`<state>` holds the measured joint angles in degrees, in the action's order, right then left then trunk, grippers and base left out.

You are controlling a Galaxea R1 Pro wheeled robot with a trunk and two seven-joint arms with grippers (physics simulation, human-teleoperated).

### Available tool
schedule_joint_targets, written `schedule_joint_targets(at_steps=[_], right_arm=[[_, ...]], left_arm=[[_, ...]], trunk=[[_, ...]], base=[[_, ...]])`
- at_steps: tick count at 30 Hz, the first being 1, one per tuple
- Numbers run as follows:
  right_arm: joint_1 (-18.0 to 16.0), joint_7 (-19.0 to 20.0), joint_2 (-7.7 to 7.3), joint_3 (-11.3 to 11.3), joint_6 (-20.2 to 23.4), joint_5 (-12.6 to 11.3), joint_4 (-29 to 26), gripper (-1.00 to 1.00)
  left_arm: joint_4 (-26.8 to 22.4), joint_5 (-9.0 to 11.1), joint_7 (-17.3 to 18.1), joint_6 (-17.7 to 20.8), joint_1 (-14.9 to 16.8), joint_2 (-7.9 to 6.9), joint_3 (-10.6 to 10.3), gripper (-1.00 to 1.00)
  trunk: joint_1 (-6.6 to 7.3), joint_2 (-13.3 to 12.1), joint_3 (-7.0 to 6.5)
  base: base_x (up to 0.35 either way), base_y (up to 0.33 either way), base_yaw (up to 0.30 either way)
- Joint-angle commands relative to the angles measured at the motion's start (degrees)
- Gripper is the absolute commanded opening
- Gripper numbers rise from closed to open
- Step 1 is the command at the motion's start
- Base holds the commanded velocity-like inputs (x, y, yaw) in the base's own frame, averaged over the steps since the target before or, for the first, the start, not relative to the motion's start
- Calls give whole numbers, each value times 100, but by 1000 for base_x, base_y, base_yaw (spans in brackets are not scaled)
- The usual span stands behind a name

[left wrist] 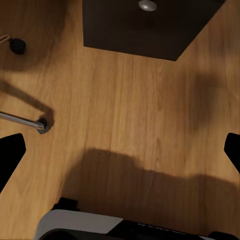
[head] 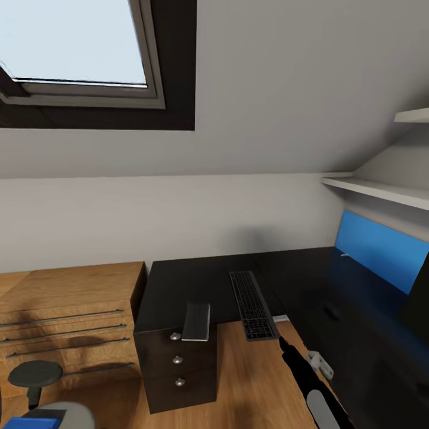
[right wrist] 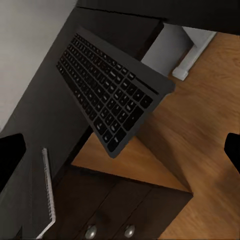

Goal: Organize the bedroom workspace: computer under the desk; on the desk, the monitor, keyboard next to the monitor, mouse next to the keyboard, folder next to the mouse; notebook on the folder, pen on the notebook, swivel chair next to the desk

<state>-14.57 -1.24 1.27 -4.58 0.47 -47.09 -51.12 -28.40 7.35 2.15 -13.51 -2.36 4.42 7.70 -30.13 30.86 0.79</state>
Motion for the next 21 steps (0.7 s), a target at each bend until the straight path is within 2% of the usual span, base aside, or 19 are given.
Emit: schedule_joint_targets(at_steps=[1, 4, 9, 10, 14, 21], right_arm=[[-2, -8, 2, -12, 27, -82, -36, 100], [-2, 29, -1, -23, 64, -129, -88, 100], [-2, 357, 1, -26, 84, -161, -118, 100], [-2, 596, 1, -17, 83, -149, -117, 100], [-2, 945, -2, -12, 80, -138, -112, 100], [-2, 1137, -11, -16, 78, -139, -109, 100]], left_arm=[[-8, 47, 23, -5, -1, 2, 14, 100], [-8, 47, 23, -16, 1, 3, 15, 100], [-10, 60, 23, -30, 1, 11, 20, 100], [-10, 62, 23, -30, 1, 16, 21, 100], [-8, 61, 18, -29, 0, 21, 21, 100], [-8, 64, -13, -11, 0, 29, 28, 100]], trunk=[[-4, 8, 8], [-4, 8, 8], [-4, 8, 8], [-26, 48, 26], [-114, 209, 98], [-268, 489, 224]], base=[[146, 0, 0], [95, 0, 0], [29, 0, 0], [8, 0, 0], [5, 0, 0], [1, 0, 0]])
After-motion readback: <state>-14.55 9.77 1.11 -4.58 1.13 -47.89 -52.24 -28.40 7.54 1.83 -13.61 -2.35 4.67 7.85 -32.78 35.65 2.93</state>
